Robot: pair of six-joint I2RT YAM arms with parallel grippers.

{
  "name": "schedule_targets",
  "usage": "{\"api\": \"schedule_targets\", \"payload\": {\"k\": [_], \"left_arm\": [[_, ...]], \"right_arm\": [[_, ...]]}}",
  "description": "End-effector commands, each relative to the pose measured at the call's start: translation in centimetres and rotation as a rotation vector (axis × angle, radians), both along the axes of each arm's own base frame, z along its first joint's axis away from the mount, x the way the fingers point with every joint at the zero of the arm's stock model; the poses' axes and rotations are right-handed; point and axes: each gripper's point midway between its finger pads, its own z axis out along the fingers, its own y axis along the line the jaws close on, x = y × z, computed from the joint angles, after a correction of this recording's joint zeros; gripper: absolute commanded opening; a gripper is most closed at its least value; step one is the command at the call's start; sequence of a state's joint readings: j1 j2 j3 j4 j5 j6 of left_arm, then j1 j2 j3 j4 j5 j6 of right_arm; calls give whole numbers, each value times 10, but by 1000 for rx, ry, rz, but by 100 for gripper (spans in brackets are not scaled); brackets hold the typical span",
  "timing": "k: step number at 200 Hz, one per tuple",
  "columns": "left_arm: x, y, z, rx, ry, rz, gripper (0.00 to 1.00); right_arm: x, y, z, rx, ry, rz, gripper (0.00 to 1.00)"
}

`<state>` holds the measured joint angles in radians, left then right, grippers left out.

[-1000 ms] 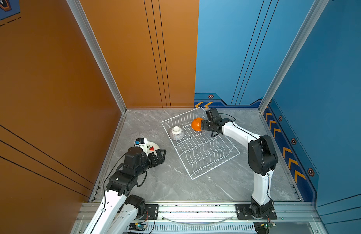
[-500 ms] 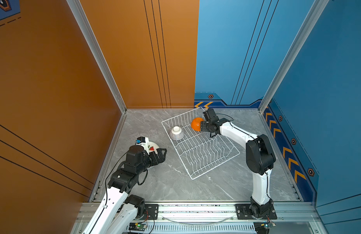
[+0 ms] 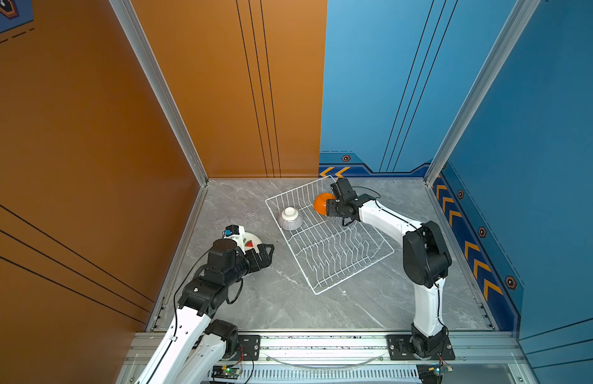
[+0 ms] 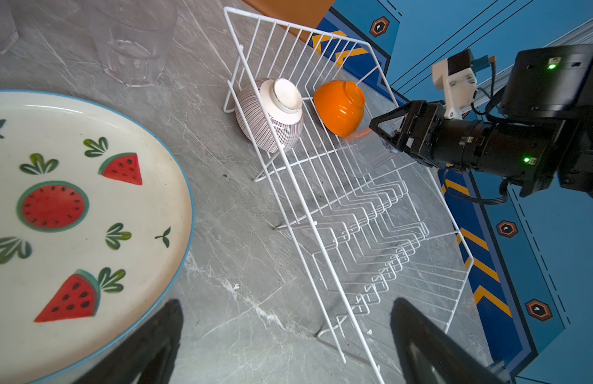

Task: Unload the mixed dishes from the dish rack
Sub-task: 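Close the right gripper on the clear cup, then lift the cup toward the left gripper while the left reaches over the rack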

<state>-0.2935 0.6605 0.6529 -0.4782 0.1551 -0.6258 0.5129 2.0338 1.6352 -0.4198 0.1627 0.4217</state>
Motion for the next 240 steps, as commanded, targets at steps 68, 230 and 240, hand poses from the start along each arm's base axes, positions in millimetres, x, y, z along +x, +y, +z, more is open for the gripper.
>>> {"api": "schedule_targets", "payload": {"k": [68,230,240], "left_arm": [[6,-4,-8,3,16,-22,98],[4,-3,-14,4,24,-25,98],[3,-3,-15,3,25,-26,98]], "right_arm": [[-2,10,-18,-56,43,22,77],[-18,22,27,27,6,34,56],[-21,22,36,43,-5,35,56]]}}
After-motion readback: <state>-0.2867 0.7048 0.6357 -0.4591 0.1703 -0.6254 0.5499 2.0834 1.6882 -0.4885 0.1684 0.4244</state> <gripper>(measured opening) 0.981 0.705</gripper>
